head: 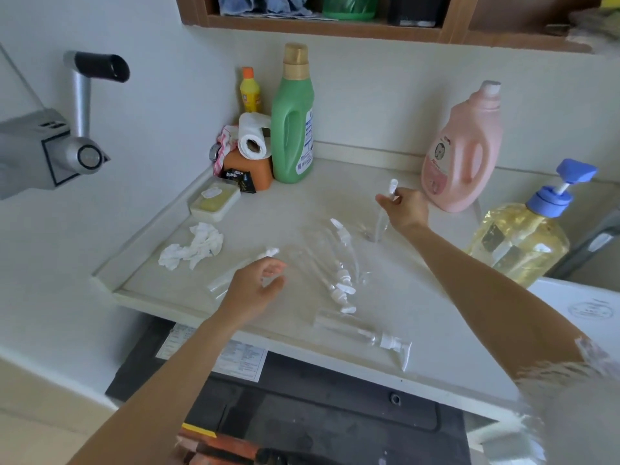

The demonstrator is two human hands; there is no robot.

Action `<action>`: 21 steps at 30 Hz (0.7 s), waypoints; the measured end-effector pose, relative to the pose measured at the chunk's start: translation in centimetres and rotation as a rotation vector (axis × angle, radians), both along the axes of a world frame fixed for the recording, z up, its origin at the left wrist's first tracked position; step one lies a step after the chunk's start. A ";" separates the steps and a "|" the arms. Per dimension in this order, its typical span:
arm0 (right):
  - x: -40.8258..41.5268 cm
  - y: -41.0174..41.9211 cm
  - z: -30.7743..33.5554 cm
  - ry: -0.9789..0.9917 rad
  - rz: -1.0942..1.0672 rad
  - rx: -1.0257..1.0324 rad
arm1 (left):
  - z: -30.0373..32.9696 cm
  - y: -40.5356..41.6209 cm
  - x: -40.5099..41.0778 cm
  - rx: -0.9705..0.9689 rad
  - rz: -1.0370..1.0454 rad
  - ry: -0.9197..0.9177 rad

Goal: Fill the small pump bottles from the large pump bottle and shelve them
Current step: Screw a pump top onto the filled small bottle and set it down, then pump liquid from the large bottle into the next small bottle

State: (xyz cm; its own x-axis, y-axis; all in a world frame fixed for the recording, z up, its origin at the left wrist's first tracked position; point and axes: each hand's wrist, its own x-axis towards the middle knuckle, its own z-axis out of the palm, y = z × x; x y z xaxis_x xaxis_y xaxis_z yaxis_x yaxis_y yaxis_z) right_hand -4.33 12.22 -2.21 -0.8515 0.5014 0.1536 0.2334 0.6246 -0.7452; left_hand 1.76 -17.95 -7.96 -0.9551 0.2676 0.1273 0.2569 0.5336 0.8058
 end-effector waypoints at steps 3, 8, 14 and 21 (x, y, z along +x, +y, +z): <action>-0.2 -0.1 0.1 -0.033 0.046 0.024 | 0.3 0.1 0.2 0.034 0.011 0.030; 1.8 0.0 -0.2 -0.113 0.070 0.115 | 1.8 -1.9 -1.6 0.148 0.425 0.242; 6.1 -3.3 -1.8 0.059 0.138 0.091 | -0.6 -3.2 -3.4 -0.372 0.241 -0.055; 8.3 -8.4 -1.4 0.037 0.388 -0.041 | 1.2 -1.4 -2.5 0.007 0.220 0.015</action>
